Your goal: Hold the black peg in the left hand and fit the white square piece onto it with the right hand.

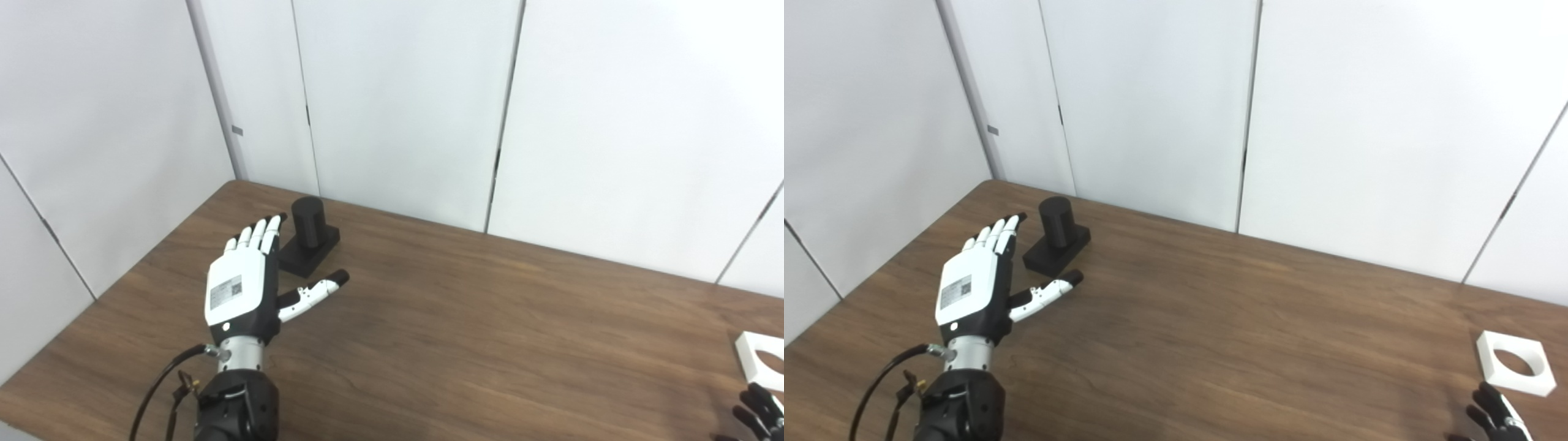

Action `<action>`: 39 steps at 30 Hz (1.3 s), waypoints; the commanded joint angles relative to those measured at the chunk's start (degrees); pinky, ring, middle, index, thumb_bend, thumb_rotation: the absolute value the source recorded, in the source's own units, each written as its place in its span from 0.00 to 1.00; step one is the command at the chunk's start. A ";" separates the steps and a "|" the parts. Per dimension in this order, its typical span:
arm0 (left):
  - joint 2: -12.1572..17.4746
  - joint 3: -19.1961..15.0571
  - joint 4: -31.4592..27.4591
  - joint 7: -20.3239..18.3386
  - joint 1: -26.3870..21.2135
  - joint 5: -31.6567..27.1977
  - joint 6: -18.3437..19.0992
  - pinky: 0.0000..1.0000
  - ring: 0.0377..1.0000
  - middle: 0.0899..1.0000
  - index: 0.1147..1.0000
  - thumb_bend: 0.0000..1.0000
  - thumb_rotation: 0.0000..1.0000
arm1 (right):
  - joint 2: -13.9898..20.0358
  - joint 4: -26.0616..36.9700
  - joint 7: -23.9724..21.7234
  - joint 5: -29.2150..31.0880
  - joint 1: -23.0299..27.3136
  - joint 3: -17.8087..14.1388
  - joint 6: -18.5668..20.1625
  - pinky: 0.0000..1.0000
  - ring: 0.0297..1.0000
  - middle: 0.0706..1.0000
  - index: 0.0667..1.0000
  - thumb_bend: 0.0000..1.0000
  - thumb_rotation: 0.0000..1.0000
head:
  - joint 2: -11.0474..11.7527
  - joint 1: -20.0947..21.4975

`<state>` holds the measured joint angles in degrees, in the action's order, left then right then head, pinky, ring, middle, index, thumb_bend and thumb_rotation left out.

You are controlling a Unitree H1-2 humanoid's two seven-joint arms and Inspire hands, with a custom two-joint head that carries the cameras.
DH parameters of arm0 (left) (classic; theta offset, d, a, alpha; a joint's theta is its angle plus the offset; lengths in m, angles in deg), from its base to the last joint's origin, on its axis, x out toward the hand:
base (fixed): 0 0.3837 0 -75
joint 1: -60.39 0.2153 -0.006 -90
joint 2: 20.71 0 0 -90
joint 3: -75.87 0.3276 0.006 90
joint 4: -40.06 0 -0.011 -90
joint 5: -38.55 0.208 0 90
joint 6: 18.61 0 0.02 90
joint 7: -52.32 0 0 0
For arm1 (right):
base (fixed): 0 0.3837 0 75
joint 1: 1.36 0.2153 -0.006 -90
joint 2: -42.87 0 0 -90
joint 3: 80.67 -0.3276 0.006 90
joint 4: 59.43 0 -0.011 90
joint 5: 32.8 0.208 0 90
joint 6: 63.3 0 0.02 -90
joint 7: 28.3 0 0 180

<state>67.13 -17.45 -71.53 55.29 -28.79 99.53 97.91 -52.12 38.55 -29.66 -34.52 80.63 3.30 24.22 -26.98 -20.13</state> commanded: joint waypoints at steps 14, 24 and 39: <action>2.33 -6.77 13.69 -1.69 -8.18 4.87 0.37 0.96 0.95 0.95 0.90 0.88 0.91 | 0.29 2.04 0.32 -2.34 -0.22 0.81 3.48 0.78 0.88 0.90 0.87 0.35 1.00 | -0.17 0.12; 2.28 -8.97 20.99 -3.21 -13.75 6.28 0.38 0.98 0.96 0.95 0.90 0.87 0.92 | 0.19 1.78 0.87 -2.97 -0.08 1.12 3.34 0.78 0.87 0.88 0.88 0.36 1.00 | -0.11 0.30; 2.15 -7.71 29.65 -5.00 -19.89 9.67 0.39 0.95 0.93 0.91 0.85 0.79 0.90 | -0.59 1.71 1.81 -3.83 0.13 1.98 3.55 0.82 0.89 0.89 0.88 0.41 1.00 | 0.08 1.07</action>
<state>67.79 -25.45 -41.82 49.01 -45.96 107.66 98.14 -52.46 40.08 -27.30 -37.62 80.43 4.76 26.39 -26.89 -18.99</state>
